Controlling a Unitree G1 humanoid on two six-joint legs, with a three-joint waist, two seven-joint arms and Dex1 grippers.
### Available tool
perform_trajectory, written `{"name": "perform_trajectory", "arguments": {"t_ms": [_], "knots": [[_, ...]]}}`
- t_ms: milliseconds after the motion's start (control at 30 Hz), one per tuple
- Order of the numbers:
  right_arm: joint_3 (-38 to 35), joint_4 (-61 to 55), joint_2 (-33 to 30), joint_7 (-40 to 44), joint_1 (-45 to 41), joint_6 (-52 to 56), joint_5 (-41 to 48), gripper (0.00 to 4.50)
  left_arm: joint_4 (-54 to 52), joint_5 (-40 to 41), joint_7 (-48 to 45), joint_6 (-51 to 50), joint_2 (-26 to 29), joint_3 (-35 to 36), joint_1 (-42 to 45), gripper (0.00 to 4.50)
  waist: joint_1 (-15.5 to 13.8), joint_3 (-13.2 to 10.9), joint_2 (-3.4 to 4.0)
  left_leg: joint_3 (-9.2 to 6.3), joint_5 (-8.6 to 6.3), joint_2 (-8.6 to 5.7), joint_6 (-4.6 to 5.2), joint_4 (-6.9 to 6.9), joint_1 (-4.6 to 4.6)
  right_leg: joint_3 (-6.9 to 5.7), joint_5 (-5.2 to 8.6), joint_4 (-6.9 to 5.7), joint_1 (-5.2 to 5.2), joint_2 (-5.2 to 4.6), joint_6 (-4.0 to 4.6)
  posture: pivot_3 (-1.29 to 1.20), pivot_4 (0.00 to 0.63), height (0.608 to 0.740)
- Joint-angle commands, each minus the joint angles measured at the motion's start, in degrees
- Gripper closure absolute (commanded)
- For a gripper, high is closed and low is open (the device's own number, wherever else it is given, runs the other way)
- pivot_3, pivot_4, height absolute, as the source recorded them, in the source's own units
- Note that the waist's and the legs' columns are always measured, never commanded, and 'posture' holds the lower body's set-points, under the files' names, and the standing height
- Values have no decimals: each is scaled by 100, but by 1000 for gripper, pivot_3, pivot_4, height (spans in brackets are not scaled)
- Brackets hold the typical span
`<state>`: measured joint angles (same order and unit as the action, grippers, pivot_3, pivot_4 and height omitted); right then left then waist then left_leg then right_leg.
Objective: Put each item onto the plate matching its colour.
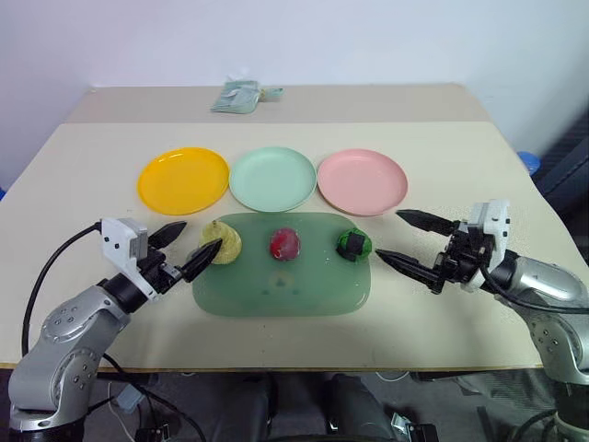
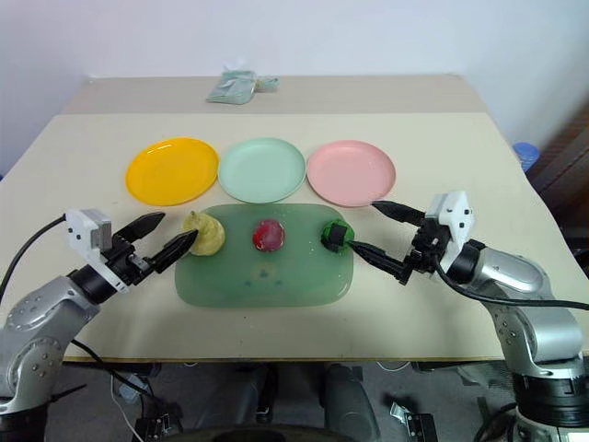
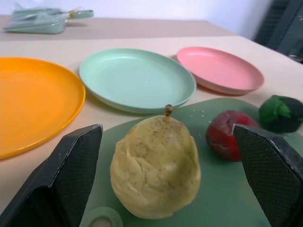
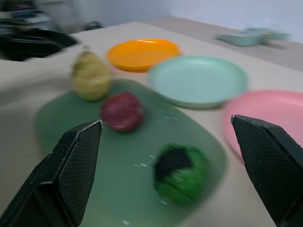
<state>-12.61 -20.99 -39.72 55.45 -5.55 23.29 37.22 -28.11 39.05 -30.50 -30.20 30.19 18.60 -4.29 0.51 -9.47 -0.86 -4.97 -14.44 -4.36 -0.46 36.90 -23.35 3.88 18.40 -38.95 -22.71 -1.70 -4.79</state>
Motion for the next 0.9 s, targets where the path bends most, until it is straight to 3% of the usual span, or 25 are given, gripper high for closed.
{"name": "perform_trajectory", "arguments": {"t_ms": [33, 367, 733, 900], "knots": [[130, 13, -78, 362, -171, -212, 15, 35, -162, -75, 279, -69, -72, -136, 185, 0, -3, 0, 0, 0, 0, 0, 0, 0, 0, 0, 0, 0, 0, 0, 0, 0, 150, 740], [611, 373, 116, 486, -707, -422, -282, 35, -21, -562, 545, -92, -101, -641, 458, 0, 4, 0, 0, 0, 0, 0, 0, 2, 0, 0, 0, -3, -2, 1, 0, 0, 150, 740], [567, 192, 121, 207, -802, -291, -271, 35, 386, -1282, 828, -117, -264, -1118, 733, 0, -4, 0, -1, 0, -1, -1, -1, 5, -1, 0, 0, -4, -2, 0, -1, 0, 150, 740], [532, 131, 95, 106, -769, -266, -269, 0, 475, -1415, 839, -136, -335, -1170, 800, 1615, -4, 0, -1, 0, -1, -1, -1, 5, -1, 0, 0, -4, -3, 0, 0, 0, 150, 740]]}}
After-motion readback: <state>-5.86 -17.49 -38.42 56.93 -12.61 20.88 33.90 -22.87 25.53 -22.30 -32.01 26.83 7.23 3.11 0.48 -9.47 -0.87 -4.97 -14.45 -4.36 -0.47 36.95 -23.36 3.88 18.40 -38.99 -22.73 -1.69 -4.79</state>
